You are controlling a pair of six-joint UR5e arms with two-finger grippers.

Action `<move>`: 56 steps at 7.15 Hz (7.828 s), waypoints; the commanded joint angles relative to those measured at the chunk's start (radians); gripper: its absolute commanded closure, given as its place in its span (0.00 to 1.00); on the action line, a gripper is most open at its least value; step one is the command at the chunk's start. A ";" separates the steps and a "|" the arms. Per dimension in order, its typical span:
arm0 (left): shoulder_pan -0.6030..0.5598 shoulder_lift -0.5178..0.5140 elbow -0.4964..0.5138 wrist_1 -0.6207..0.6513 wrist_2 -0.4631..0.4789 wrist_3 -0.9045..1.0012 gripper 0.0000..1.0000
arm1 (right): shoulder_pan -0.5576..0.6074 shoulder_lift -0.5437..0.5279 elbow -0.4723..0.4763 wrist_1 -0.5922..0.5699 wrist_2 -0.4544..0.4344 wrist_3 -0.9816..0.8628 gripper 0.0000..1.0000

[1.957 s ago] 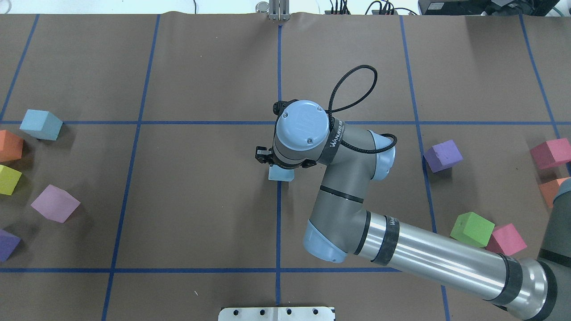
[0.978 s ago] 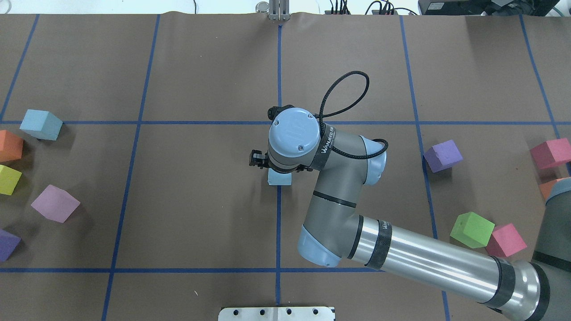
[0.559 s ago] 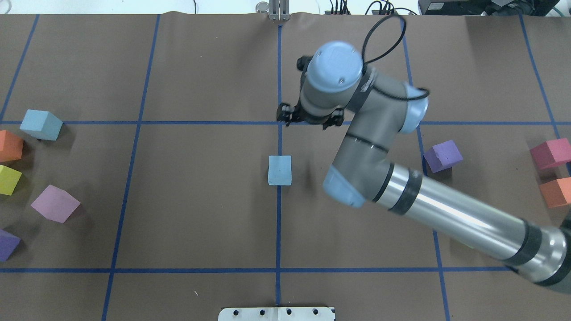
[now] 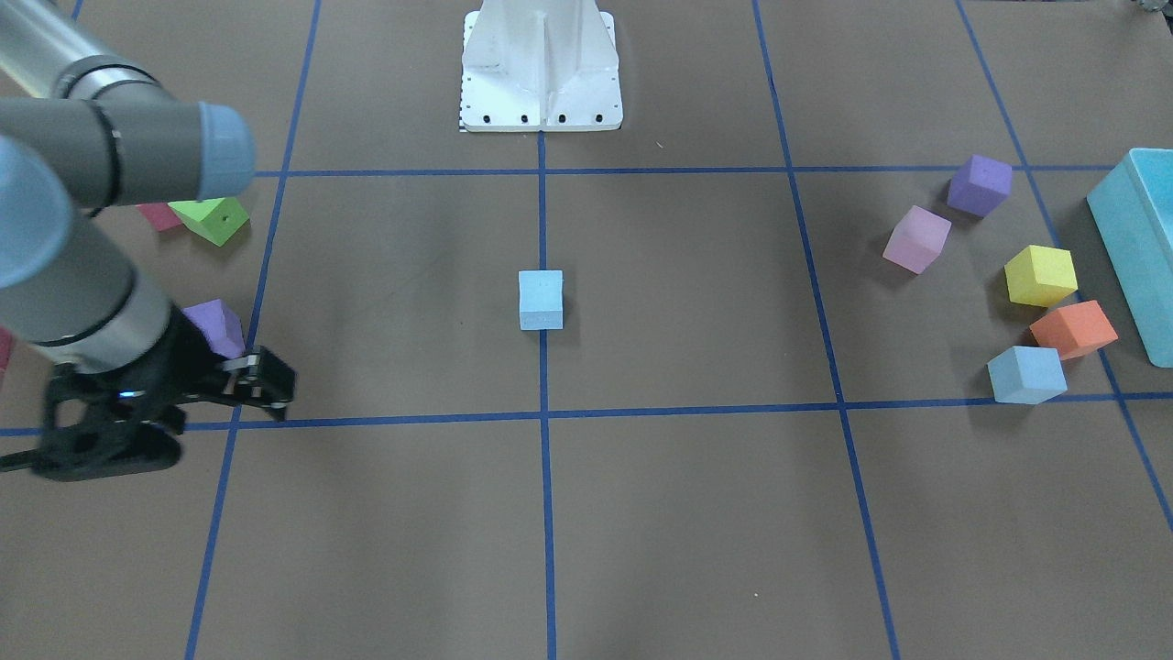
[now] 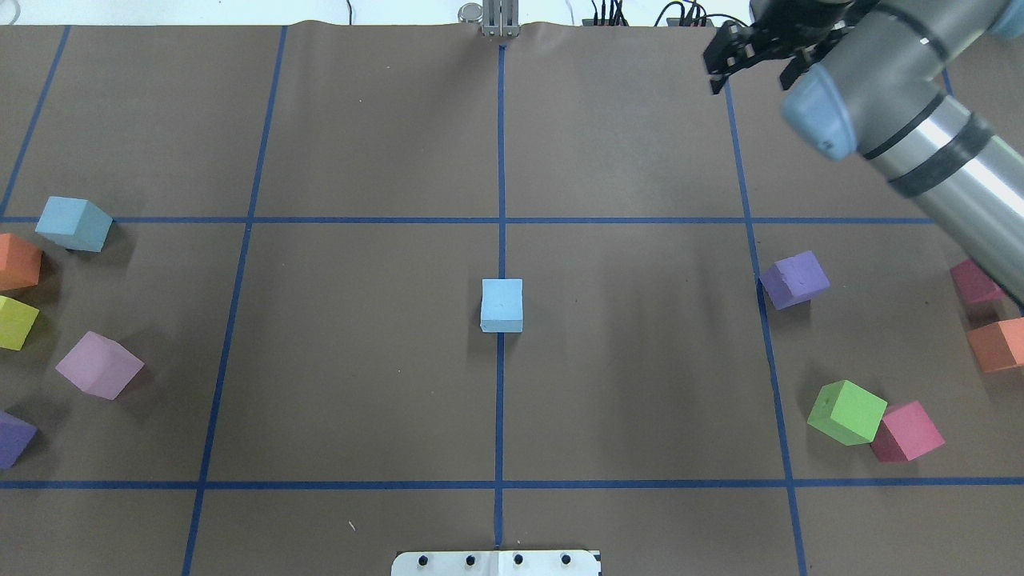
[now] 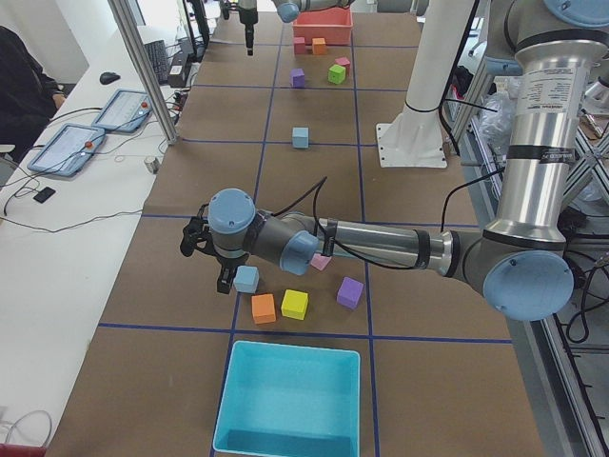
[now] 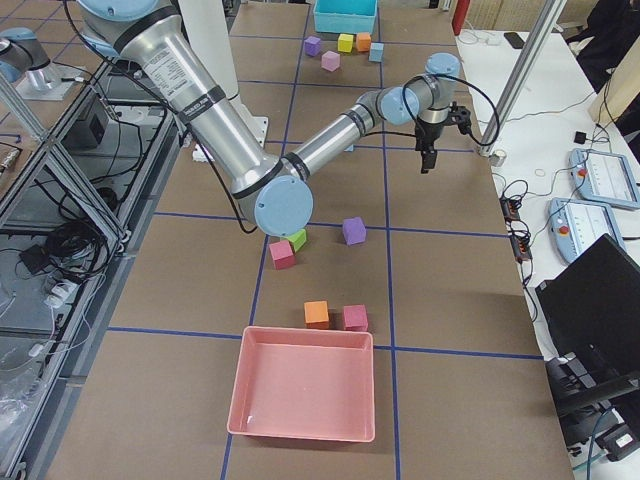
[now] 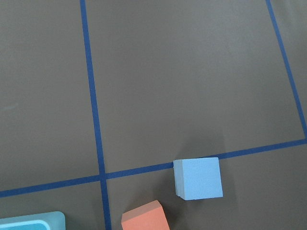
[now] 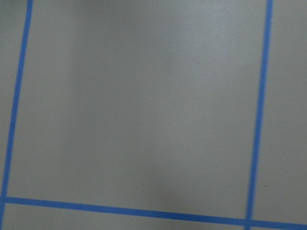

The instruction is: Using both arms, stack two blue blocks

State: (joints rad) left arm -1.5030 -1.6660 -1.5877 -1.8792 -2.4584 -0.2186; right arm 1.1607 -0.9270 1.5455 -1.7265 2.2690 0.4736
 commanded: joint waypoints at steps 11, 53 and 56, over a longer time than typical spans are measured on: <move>0.320 -0.170 0.264 -0.037 0.191 -0.202 0.02 | 0.588 -0.374 0.068 -0.354 0.043 -0.857 0.00; 0.948 -0.810 0.111 0.272 0.527 -1.145 0.38 | 0.528 -0.437 -0.096 -0.033 0.046 -0.721 0.00; 0.952 -0.814 0.112 0.287 0.530 -1.078 0.38 | 0.528 -0.437 -0.097 -0.033 0.046 -0.721 0.00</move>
State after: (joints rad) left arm -0.5520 -2.4777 -1.4760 -1.5986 -1.9303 -1.3232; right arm 1.6889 -1.3637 1.4487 -1.7595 2.3148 -0.2470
